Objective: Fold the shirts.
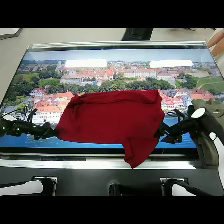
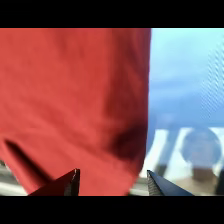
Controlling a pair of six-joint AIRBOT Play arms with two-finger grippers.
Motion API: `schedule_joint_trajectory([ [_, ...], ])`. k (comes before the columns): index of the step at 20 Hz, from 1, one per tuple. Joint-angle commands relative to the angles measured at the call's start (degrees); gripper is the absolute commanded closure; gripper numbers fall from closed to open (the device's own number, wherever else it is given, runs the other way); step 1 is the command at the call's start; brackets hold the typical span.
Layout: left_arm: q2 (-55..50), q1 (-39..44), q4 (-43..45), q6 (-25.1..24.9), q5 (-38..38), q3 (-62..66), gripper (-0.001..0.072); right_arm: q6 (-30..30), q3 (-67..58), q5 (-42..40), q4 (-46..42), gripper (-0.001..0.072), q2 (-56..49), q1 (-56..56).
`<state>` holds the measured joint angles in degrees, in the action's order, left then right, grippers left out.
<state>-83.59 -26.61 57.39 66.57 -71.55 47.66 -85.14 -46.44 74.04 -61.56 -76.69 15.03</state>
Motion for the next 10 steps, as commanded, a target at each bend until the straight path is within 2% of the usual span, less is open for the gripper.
schedule_joint_trajectory([
  [1, 1.3, -0.1, -0.5, -0.6, -1.5, 0.1, 0.0675, 0.0, 3.5, -6.7, 2.5, 0.0231, -0.7, 0.0],
  [2, 1.6, -0.1, -0.9, -0.6, -1.6, 0.1, 0.0674, -0.2, 3.5, -6.7, 2.8, 0.0304, -1.4, 0.0],
  [3, 1.7, -0.1, -1.6, -0.6, -1.8, 0.1, 0.0674, -0.1, 3.4, -6.6, 3.6, 0.0461, -1.8, 0.0],
  [4, 1.9, -0.1, -3.1, -0.6, -2.1, 0.3, 0.0675, 0.0, 3.3, -6.7, 5.1, 0.0649, -1.8, 0.0],
  [7, 6.1, -0.1, -11.6, -1.5, -2.1, 3.9, 0.0677, 4.1, -2.0, -4.5, 7.0, 0.0671, 1.7, 0.0],
  [10, 17.1, -0.1, -22.8, -2.1, 4.5, 15.7, 0.0678, 7.5, -18.8, -6.8, 5.9, 0.0672, 10.1, 0.0],
])
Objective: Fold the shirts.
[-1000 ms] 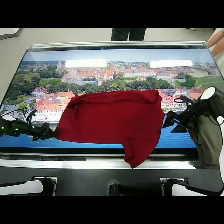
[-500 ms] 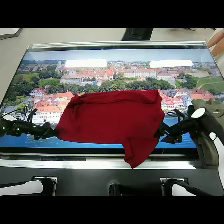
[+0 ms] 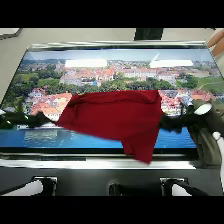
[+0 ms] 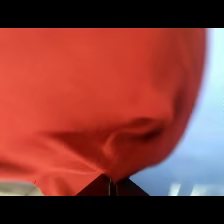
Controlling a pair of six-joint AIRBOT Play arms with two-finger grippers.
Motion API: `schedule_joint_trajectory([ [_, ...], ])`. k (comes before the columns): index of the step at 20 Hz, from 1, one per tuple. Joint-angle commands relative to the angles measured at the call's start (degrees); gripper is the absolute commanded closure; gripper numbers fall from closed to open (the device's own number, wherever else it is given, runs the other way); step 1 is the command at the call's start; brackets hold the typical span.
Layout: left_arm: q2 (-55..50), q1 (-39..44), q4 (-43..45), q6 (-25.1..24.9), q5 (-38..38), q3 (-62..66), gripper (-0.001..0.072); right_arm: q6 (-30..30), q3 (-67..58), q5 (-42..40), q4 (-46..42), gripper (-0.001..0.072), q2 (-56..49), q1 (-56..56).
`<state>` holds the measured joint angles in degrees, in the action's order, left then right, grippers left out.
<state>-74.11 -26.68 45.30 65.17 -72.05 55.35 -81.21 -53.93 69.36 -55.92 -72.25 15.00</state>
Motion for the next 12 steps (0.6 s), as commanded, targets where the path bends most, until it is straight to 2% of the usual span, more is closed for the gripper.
schedule_joint_trajectory([
  [1, 12.2, 0.0, -13.2, -0.6, 9.0, 13.9, 0.0678, 3.8, -19.3, -5.3, -1.0, 0.0672, 9.2, 0.0],
  [4, 24.5, -0.1, -11.8, 0.4, 21.0, 32.0, 0.0677, 3.7, -40.6, -13.8, -7.7, 0.0671, 19.4, 0.0],
  [6, 31.2, -0.1, -8.3, 2.0, 25.8, 40.0, 0.0678, 3.5, -48.1, -18.3, -13.0, 0.0672, 25.7, 0.0],
  [9, 39.2, -0.1, -7.1, 7.5, 29.6, 42.5, 0.0678, -2.2, -50.3, -17.6, -19.5, 0.0672, 33.1, 0.0],
  [12, 42.1, 0.0, -2.6, 12.4, 29.7, 42.5, 0.0678, -5.4, -50.3, -17.2, -23.7, 0.0672, 36.5, 0.0],
])
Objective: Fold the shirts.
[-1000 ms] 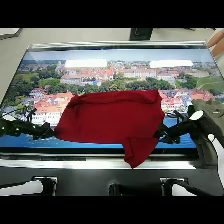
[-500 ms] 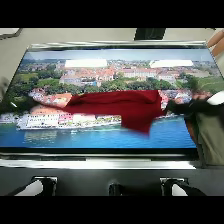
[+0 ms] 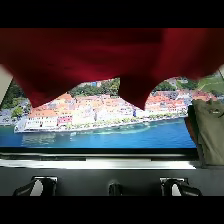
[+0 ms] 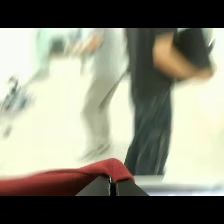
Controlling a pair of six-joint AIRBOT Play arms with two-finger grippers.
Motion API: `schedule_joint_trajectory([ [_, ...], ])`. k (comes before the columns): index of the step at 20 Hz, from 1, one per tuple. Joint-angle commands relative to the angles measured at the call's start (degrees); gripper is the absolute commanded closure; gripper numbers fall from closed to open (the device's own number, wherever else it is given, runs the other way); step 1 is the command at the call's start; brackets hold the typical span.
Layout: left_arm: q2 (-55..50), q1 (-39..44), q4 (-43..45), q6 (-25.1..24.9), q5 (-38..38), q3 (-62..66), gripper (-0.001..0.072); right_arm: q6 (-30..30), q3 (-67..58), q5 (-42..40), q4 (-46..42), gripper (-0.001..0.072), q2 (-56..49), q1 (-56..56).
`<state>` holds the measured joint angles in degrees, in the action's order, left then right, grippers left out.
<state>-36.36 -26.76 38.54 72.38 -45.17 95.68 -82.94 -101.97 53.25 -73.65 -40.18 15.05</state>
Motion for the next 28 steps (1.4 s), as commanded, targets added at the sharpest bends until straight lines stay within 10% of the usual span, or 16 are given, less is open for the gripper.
schedule_joint_trajectory([
  [1, 4.3, 0.0, 5.4, 6.7, 2.8, 2.2, 0.0678, -3.7, -2.3, -1.0, -6.5, 0.0672, 4.7, 0.0],
  [7, -0.5, 0.0, 7.1, 4.5, -2.3, 2.2, 0.0677, -10.8, -2.3, 4.2, -6.6, 0.0672, 0.0, 0.0],
  [13, -19.1, 1.5, 19.0, 1.8, -33.7, -7.0, 0.0677, -10.8, 2.4, 42.3, 1.6, 0.0672, -24.6, 0.0],
  [17, -33.7, 8.3, 26.3, 0.0, -25.1, -21.9, 0.0677, -9.4, 12.4, 31.6, 1.6, 0.0672, -42.8, -4.3],
  [24, -57.0, 14.0, 23.7, 3.1, -8.7, -10.5, 0.0675, -17.0, 12.3, -2.2, 11.6, 0.0671, -58.0, -7.1],
  [28, -57.7, 12.8, 23.2, 0.8, -11.1, -8.6, 0.0675, -12.6, 9.9, 8.8, 10.9, 0.0671, -55.8, -5.7],
])
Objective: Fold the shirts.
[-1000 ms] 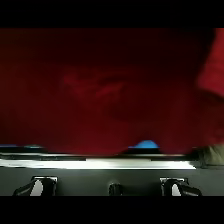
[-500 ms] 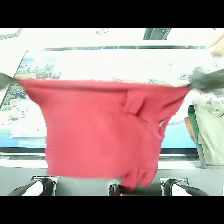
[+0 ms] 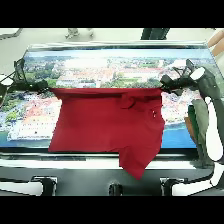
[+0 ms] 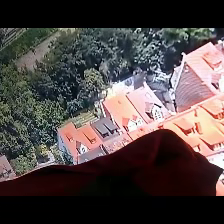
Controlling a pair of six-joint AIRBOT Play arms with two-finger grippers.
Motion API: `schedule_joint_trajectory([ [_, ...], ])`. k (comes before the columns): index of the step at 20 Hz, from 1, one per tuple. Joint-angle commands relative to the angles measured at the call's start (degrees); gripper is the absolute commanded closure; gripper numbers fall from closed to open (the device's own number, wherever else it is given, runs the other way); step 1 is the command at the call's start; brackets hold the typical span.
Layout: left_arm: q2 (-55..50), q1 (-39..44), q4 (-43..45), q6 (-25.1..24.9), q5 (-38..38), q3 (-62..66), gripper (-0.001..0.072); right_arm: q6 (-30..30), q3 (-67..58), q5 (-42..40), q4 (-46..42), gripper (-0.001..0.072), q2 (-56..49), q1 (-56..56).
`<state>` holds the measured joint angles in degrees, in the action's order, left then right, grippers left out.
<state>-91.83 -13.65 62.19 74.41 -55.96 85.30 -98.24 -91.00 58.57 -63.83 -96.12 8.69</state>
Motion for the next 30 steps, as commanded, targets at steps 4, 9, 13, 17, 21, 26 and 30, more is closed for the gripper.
schedule_joint_trajectory([
  [4, -3.6, -2.4, 3.0, -1.2, -20.3, 1.6, 0.0675, 5.9, 2.3, 32.0, -9.0, 0.0671, 2.8, -1.1],
  [9, -5.7, -2.2, 5.1, -1.0, -28.5, -4.6, 0.0676, 4.5, 17.4, 24.2, -5.8, 0.0672, 3.8, -3.2],
  [13, -6.0, -3.1, 5.6, -1.9, -31.6, -6.1, 0.0676, 3.6, 17.7, 21.9, -6.1, 0.0672, 3.9, -3.2],
  [17, -6.0, -3.1, 5.5, -1.8, -31.5, -6.0, 0.0655, 1.5, 17.7, 21.1, -5.8, 0.0669, 4.0, -3.2],
  [21, -4.3, -4.4, 6.4, 3.1, -33.7, -5.0, 0.0295, 4.9, 17.5, 25.9, -10.3, 0.0279, 7.9, -3.2],
  [26, 6.8, -7.4, 15.8, 4.9, -34.4, -19.6, 0.0312, 5.7, 24.3, 31.5, -20.2, 0.028, 13.8, -3.2],
  [30, 16.1, -13.4, 13.4, 1.5, -27.8, -40.2, 0.031, 5.7, 35.9, 27.1, -15.8, 0.028, 20.4, -3.2],
])
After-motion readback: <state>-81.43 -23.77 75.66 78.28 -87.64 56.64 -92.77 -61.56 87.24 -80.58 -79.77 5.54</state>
